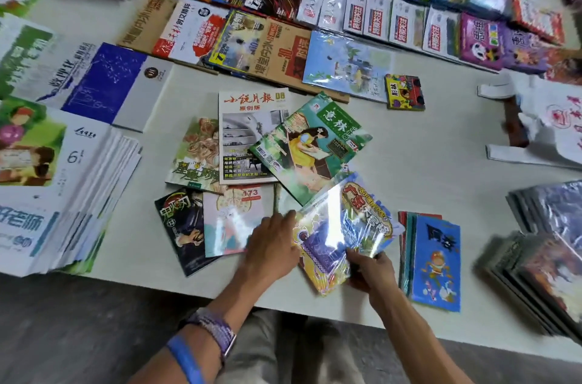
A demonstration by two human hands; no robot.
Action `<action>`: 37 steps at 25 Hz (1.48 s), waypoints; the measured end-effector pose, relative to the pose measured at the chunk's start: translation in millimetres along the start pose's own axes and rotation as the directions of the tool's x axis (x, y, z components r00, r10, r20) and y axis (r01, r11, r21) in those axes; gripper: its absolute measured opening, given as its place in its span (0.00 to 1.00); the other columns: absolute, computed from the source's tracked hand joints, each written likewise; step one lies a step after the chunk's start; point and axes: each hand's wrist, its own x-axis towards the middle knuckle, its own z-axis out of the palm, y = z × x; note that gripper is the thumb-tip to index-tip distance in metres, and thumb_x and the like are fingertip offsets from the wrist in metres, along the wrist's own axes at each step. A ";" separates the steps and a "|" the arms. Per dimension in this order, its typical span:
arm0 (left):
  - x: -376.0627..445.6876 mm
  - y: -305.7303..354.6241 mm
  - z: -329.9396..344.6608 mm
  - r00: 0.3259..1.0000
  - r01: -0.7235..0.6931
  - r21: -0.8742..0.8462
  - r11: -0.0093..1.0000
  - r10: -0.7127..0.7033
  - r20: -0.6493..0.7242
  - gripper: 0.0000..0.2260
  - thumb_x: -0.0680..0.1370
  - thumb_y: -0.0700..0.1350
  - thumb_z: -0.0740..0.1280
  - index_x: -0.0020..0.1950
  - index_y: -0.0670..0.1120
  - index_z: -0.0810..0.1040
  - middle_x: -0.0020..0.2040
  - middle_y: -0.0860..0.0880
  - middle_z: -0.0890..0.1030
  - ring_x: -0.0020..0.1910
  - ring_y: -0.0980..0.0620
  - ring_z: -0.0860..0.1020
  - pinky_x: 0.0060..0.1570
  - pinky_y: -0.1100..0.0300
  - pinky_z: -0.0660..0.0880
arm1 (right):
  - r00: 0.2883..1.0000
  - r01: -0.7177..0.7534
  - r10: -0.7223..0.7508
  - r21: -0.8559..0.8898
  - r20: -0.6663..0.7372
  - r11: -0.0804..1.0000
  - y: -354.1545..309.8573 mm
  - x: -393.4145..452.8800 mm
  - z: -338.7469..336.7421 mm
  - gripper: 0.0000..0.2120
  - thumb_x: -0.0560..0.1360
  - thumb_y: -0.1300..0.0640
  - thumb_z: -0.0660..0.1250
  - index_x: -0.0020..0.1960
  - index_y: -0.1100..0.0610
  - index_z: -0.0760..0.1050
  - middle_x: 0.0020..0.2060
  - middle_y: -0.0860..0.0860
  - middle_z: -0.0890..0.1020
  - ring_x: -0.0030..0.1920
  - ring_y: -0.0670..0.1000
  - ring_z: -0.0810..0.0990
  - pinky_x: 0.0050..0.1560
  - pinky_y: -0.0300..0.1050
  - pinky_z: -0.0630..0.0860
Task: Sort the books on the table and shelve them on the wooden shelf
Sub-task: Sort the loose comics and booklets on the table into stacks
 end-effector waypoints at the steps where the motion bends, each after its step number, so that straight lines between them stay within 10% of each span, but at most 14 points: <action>1: 4.7 3.6 -0.7 1.000 0.027 -0.018 0.999 -0.027 -0.003 0.29 0.75 0.49 0.65 0.75 0.49 0.61 0.65 0.44 0.74 0.63 0.41 0.72 0.58 0.46 0.75 | 1.000 0.023 -0.023 -0.008 -0.011 1.000 0.6 -0.7 -9.3 0.12 0.73 0.63 0.76 0.45 0.57 0.71 0.25 0.50 0.75 0.22 0.48 0.70 0.24 0.40 0.71; 9: 73.5 12.7 -31.4 0.967 -0.044 -0.077 0.996 0.023 -0.255 0.20 0.77 0.48 0.66 0.69 0.45 0.71 0.64 0.44 0.76 0.63 0.43 0.72 0.60 0.48 0.73 | 0.989 0.111 -0.122 0.130 0.081 0.985 -14.4 -0.1 -53.1 0.05 0.77 0.62 0.71 0.52 0.63 0.78 0.41 0.56 0.83 0.38 0.53 0.79 0.41 0.45 0.75; 13: 154.9 -0.4 -74.0 0.967 0.117 0.052 0.992 -0.102 -0.236 0.36 0.74 0.56 0.71 0.76 0.44 0.60 0.73 0.38 0.66 0.72 0.37 0.65 0.68 0.40 0.66 | 0.973 0.075 -0.101 0.125 0.209 0.989 -10.9 11.1 -50.1 0.04 0.78 0.63 0.69 0.45 0.61 0.77 0.28 0.48 0.84 0.27 0.44 0.81 0.27 0.35 0.75; 22: 100.2 12.9 -37.4 0.970 0.173 -0.508 0.844 -0.235 -0.059 0.21 0.82 0.52 0.62 0.75 0.50 0.66 0.55 0.51 0.81 0.44 0.47 0.81 0.39 0.58 0.77 | 0.971 0.126 -0.199 0.424 0.134 0.897 -11.5 20.4 -99.4 0.12 0.78 0.63 0.66 0.61 0.62 0.77 0.54 0.59 0.86 0.51 0.57 0.87 0.45 0.52 0.85; 25: 38.7 30.2 12.4 0.969 0.243 -0.476 0.845 -0.233 0.080 0.23 0.84 0.49 0.59 0.78 0.46 0.62 0.68 0.40 0.77 0.63 0.41 0.78 0.58 0.51 0.77 | 0.966 0.094 -0.175 0.373 0.191 0.923 -20.5 24.6 -109.4 0.18 0.74 0.55 0.68 0.63 0.55 0.80 0.56 0.58 0.86 0.53 0.59 0.86 0.52 0.65 0.82; 29: 4.2 53.4 42.8 0.948 0.317 -0.562 0.764 -0.270 0.169 0.24 0.85 0.47 0.55 0.81 0.46 0.55 0.79 0.43 0.63 0.77 0.45 0.65 0.73 0.51 0.65 | 0.957 0.025 -0.117 0.326 0.266 0.945 -34.3 36.4 -91.0 0.11 0.73 0.60 0.68 0.54 0.60 0.83 0.48 0.61 0.87 0.44 0.60 0.88 0.39 0.57 0.84; 37: 11.9 31.4 26.3 0.855 0.403 -0.583 0.706 -0.517 -0.035 0.20 0.82 0.45 0.62 0.73 0.41 0.68 0.70 0.39 0.73 0.69 0.41 0.71 0.68 0.46 0.69 | 0.941 0.144 -0.163 0.084 0.298 0.986 -53.1 49.6 -47.1 0.10 0.81 0.61 0.66 0.56 0.68 0.76 0.47 0.61 0.86 0.47 0.62 0.83 0.51 0.62 0.82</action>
